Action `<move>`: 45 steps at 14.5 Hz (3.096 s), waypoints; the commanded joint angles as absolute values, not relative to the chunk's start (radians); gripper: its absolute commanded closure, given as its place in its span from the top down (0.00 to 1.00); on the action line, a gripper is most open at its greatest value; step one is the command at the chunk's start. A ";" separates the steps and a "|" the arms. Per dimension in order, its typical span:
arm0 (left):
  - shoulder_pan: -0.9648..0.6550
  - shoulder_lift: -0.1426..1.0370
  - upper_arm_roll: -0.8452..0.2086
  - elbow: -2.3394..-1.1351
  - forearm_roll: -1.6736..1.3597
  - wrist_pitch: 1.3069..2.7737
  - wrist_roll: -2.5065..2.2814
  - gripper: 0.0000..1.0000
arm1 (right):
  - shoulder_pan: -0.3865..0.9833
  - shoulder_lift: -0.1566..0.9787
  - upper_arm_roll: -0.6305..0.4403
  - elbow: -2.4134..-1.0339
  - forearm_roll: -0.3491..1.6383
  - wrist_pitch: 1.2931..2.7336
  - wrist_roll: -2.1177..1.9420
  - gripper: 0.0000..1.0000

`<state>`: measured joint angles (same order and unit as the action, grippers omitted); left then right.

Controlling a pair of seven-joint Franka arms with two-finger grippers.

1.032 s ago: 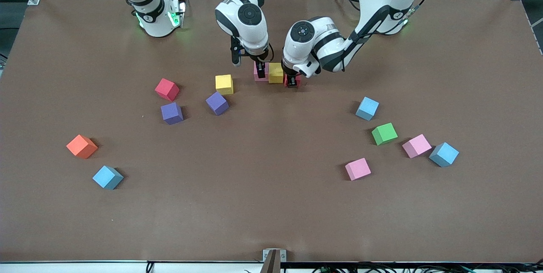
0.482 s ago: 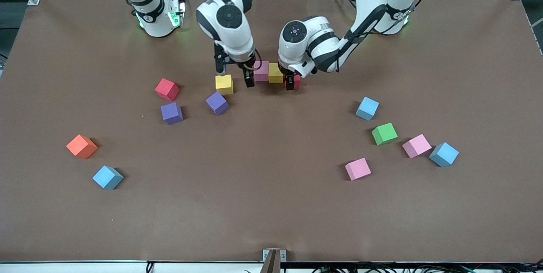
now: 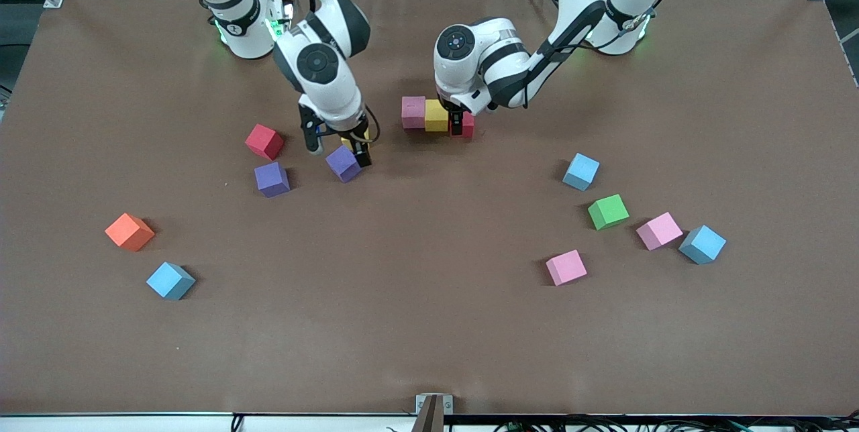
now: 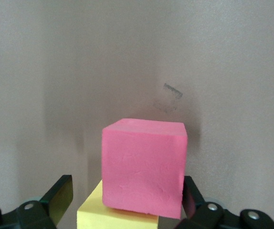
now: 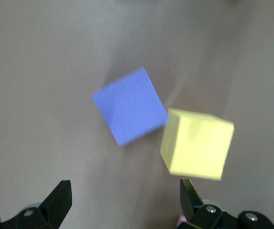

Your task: Arrange 11 blocks into digit 3

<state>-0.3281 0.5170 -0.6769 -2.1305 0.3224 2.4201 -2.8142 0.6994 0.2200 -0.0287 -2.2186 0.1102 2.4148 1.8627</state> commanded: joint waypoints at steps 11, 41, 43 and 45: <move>-0.322 0.437 -0.715 -2.097 0.393 2.275 -3.037 1.00 | 0.583 0.221 -0.012 -2.258 0.006 2.430 1.733 1.00; 0.202 0.407 -0.715 -1.398 0.457 1.609 -1.079 1.00 | 0.643 0.314 -0.002 -2.304 -0.040 2.614 1.271 0.01; 0.239 0.379 -0.724 -1.381 0.446 1.600 -0.918 1.00 | 0.666 0.314 -0.002 -2.274 -0.040 2.606 1.165 0.00; 0.233 0.312 -0.653 -1.391 0.389 1.598 -0.746 1.00 | 0.705 0.342 -0.002 -2.231 -0.038 2.606 1.134 0.00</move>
